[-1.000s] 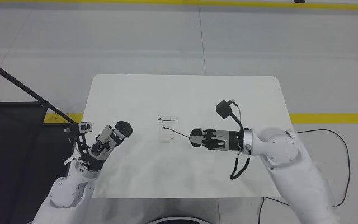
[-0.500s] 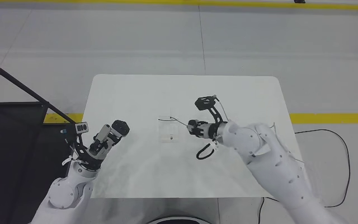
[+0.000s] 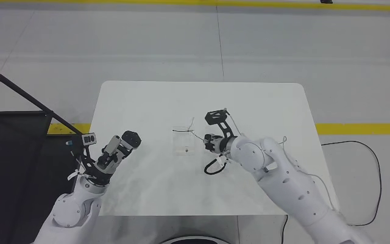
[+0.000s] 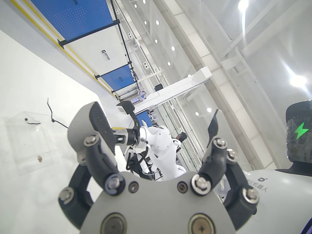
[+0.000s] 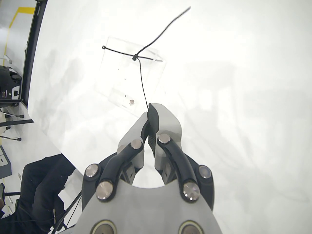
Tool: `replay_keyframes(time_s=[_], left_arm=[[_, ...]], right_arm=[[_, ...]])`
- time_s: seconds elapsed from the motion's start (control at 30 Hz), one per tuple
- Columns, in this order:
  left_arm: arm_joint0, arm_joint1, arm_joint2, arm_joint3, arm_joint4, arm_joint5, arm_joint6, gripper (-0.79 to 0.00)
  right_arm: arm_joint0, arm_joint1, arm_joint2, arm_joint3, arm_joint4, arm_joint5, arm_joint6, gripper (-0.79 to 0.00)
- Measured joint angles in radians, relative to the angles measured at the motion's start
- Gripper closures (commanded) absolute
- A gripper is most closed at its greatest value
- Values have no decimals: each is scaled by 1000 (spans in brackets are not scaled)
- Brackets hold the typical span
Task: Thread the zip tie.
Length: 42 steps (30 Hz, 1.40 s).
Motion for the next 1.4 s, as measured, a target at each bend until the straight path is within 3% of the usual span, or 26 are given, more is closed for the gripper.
replay_keyframes(time_s=[0.4, 0.43, 0.47, 0.5, 0.6, 0.9, 1.0, 1.03, 1.07, 1.1, 1.23, 1.4], left_arm=[[0, 0, 0, 0, 0, 0, 0, -785], [0, 0, 0, 0, 0, 0, 0, -785], [0, 0, 0, 0, 0, 0, 0, -785], [0, 0, 0, 0, 0, 0, 0, -785], [0, 0, 0, 0, 0, 0, 0, -785], [0, 0, 0, 0, 0, 0, 0, -785], [0, 0, 0, 0, 0, 0, 0, -785], [0, 0, 0, 0, 0, 0, 0, -785], [0, 0, 0, 0, 0, 0, 0, -785], [0, 0, 0, 0, 0, 0, 0, -785], [0, 0, 0, 0, 0, 0, 0, -785], [0, 0, 0, 0, 0, 0, 0, -785]], right_arm=[[-43, -6, -16, -39, -71, 5, 20, 0], [-43, -7, -17, -39, -73, 6, 20, -49], [-42, -9, -18, -39, -75, 6, 21, -209], [-41, -10, -18, -38, -76, 6, 21, -277], [-40, -15, -20, -34, -79, 5, 18, -329], [-45, -26, -18, -35, -89, -4, 12, -317], [-52, -28, -11, -42, -92, -8, 2, -348], [-56, -28, -7, -46, -91, -10, -3, -594], [-62, -27, 3, -54, -86, -14, -13, -739], [-68, -26, 13, -63, -80, -20, -21, -785], [-122, -9, 93, -132, -37, -84, -62, -785], [-257, 30, 258, -263, 0, -239, -138, -785]])
